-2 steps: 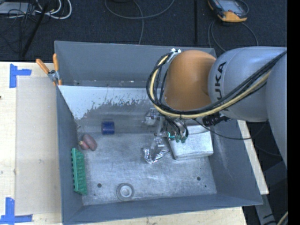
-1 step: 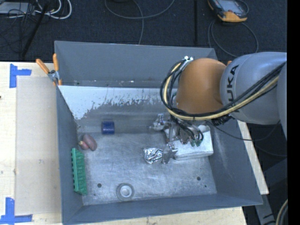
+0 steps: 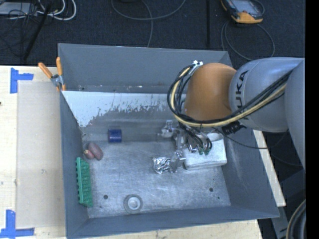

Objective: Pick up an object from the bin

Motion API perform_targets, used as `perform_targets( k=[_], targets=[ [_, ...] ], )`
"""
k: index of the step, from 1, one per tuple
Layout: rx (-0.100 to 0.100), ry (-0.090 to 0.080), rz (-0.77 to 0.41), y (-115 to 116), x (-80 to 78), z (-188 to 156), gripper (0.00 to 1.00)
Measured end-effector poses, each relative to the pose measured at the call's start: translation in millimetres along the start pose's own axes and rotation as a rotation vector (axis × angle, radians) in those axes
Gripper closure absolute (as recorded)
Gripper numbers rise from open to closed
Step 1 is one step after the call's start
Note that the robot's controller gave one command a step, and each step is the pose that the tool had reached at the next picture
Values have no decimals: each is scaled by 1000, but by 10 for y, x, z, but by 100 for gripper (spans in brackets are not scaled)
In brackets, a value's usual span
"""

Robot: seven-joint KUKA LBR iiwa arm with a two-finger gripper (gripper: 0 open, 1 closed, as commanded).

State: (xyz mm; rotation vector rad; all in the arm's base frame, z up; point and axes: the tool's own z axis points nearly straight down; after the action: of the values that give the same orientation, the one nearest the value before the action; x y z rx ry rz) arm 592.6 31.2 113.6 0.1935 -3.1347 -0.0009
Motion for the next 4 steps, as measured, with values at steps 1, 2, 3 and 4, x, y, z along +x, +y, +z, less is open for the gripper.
perform_targets(
  k=[1,2,3,4],
  targets=[
    [0,0,-11,5,-1,-7,0],
    [0,-4,45,76,18,418,0],
    [0,-2,46,74,9,403,0],
    [0,-5,48,71,-5,384,100]
  ],
)
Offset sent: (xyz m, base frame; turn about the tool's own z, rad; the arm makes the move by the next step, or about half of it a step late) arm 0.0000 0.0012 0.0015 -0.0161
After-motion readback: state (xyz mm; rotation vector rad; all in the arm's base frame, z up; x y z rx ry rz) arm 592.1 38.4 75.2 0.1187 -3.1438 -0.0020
